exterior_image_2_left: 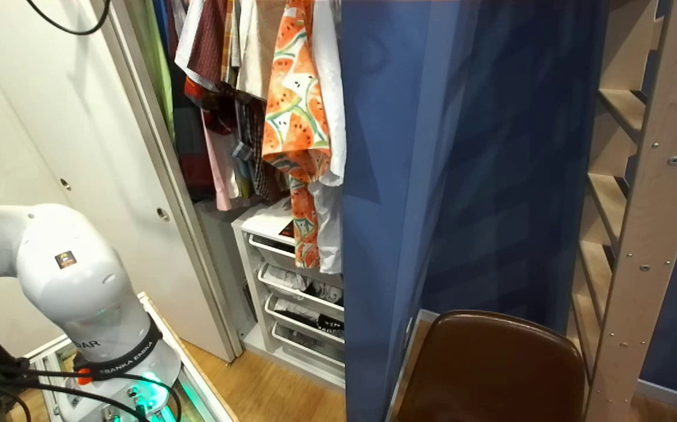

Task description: Hang the orange shirt and white shirt on the second nail from the right

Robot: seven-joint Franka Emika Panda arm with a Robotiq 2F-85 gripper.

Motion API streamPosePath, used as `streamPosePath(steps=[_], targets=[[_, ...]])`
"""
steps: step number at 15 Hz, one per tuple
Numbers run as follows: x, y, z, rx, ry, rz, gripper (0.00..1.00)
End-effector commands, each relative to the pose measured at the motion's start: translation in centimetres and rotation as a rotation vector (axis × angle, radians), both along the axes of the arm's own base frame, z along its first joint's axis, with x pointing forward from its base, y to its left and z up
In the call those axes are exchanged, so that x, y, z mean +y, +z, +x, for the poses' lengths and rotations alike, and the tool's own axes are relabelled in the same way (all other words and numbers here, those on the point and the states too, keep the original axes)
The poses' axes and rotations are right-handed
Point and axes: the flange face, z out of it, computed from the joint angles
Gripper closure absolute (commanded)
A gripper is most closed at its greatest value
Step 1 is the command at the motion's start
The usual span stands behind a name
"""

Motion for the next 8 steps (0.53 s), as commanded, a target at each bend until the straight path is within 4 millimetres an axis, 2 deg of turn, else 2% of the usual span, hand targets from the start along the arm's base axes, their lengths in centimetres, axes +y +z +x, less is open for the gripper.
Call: streamPosePath(steps=[1,4,8], targets=[[1.1,2.2,-4.1,-0.006,-0.022,-0.055,0.0],[2.3,3.4,-6.9,-0.026,0.003,-0.093,0.0],[3.5,3.8,-9.8,-0.041,0.025,-0.115,0.0]])
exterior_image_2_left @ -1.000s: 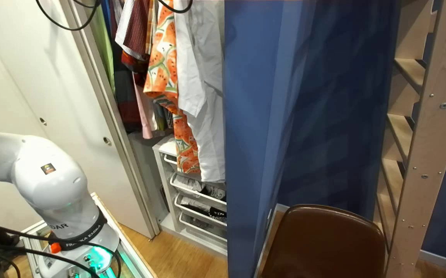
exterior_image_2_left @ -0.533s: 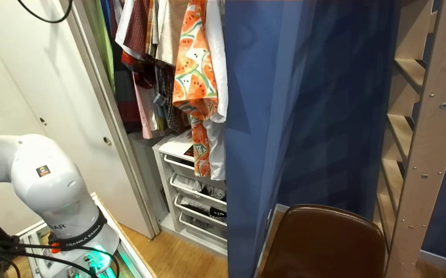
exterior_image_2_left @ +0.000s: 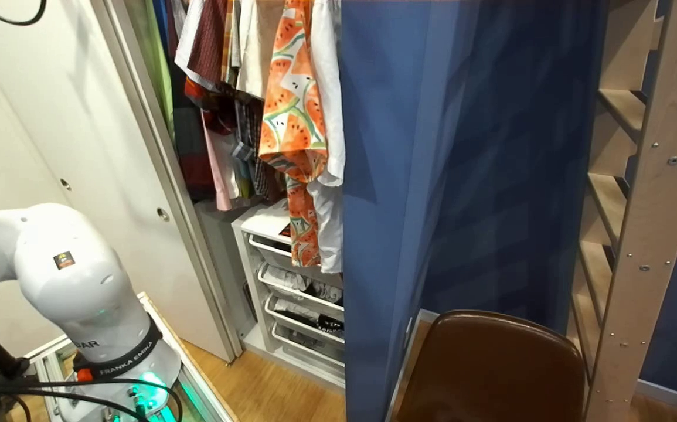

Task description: Hang the orange shirt and white shirt on the second nail from the right

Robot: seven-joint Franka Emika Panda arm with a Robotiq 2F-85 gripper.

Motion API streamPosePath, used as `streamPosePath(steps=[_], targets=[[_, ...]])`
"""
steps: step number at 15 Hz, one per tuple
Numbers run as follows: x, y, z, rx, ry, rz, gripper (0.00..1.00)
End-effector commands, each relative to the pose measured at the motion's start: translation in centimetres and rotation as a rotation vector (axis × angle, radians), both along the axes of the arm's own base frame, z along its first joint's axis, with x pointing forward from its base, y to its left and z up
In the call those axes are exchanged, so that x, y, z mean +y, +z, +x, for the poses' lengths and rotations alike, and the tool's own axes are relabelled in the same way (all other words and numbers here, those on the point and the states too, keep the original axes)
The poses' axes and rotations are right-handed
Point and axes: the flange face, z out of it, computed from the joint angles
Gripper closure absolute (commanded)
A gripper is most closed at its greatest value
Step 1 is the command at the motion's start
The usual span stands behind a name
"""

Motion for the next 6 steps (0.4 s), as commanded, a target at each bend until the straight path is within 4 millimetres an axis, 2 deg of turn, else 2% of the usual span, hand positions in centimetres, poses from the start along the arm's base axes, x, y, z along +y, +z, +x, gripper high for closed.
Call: streamPosePath(steps=[1,2,6], targets=[[1.0,0.2,-2.5,-0.014,-0.009,-0.018,0.0],[0.5,0.4,-1.3,-0.012,0.006,-0.011,0.0],[0.8,0.6,-2.2,-0.026,0.009,-0.017,0.0]])
